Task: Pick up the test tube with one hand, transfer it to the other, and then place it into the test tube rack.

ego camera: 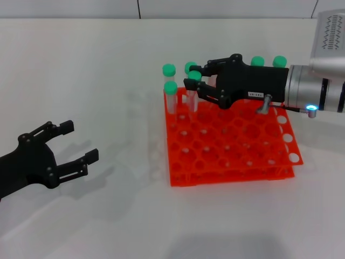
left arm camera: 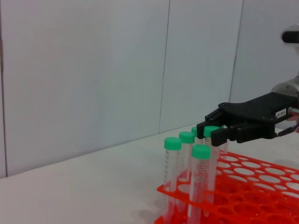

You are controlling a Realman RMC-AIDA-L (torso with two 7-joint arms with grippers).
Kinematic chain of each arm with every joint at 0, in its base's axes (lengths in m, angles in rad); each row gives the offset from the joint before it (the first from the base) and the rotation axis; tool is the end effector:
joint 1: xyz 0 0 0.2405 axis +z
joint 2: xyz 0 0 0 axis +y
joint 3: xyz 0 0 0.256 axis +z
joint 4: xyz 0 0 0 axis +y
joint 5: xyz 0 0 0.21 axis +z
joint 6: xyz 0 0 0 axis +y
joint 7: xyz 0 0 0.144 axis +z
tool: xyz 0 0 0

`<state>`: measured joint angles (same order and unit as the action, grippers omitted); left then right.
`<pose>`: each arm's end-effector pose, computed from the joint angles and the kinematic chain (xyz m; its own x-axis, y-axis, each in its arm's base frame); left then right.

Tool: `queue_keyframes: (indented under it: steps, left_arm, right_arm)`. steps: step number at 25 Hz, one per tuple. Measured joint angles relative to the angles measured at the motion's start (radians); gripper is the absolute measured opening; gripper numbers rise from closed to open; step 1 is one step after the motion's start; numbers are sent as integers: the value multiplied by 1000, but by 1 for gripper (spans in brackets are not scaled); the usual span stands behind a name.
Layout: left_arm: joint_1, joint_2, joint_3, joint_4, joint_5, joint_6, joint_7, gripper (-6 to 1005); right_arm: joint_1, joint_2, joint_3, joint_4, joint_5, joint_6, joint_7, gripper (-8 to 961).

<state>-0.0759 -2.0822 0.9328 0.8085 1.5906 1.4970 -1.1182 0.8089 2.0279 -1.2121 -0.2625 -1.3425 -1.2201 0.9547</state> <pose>-0.3303 0.2378 0.0209 0.7787 0.2164 0.5888 0.5066 -0.7706 -0.3867 0.1826 0.3898 -0.0597 0.8467 -0.0261 -0.5314 -0.2074 -0.9360 -0.2844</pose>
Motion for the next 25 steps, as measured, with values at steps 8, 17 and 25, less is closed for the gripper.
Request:
queue_keyframes:
  steps: [8,17,25]
  left_arm:
    - [-14,1,-1,-1,0,-10,0,889]
    - [-30,2,-13,0,5,-15,0,889]
    - [-33,2,-14,0,1,-15,0,889]
  right_arm:
    - [-11,0,-7,0,36,17,-26,327]
    - [-12,0,-5,0,45,37,-19,399]
    - [-116,-9,-6,-113,63,-56,20,548]
